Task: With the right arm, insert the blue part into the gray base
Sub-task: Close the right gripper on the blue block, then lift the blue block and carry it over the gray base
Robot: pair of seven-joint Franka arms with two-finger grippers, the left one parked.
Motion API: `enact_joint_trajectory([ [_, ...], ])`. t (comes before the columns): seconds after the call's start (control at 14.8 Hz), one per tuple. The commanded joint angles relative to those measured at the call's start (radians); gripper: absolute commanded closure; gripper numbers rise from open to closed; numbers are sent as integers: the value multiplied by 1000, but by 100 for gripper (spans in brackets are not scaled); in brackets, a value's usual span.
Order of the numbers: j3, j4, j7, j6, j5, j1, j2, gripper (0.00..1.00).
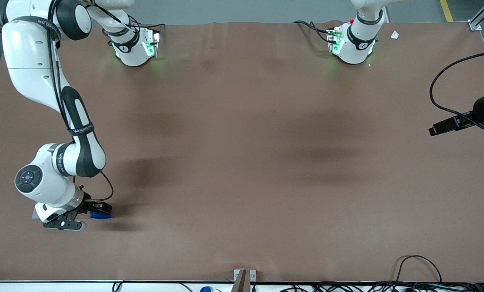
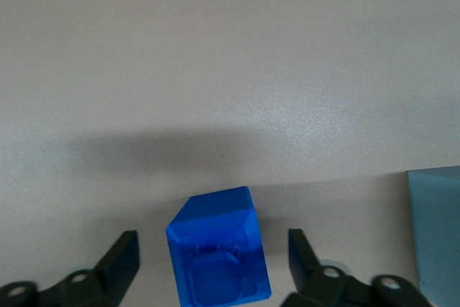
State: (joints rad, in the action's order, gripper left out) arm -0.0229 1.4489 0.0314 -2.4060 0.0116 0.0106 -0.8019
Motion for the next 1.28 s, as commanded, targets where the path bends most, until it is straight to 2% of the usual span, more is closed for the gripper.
enact_joint_trajectory([
  [0.0, 9, -16, -28, 4, -10, 12, -3, 51],
  [0.13, 9, -18, -30, 7, -12, 11, -2, 82],
  [0.2, 9, -22, -30, 18, -10, 11, 1, 93],
  [0.27, 9, -30, -30, 28, -4, 14, 6, 97],
  [0.54, 11, -152, -85, 275, -4, 60, 30, 99],
  [0.81, 12, -251, -183, 410, -9, 123, 30, 100],
  [1.21, 12, -268, -315, 387, 16, 242, 21, 100],
])
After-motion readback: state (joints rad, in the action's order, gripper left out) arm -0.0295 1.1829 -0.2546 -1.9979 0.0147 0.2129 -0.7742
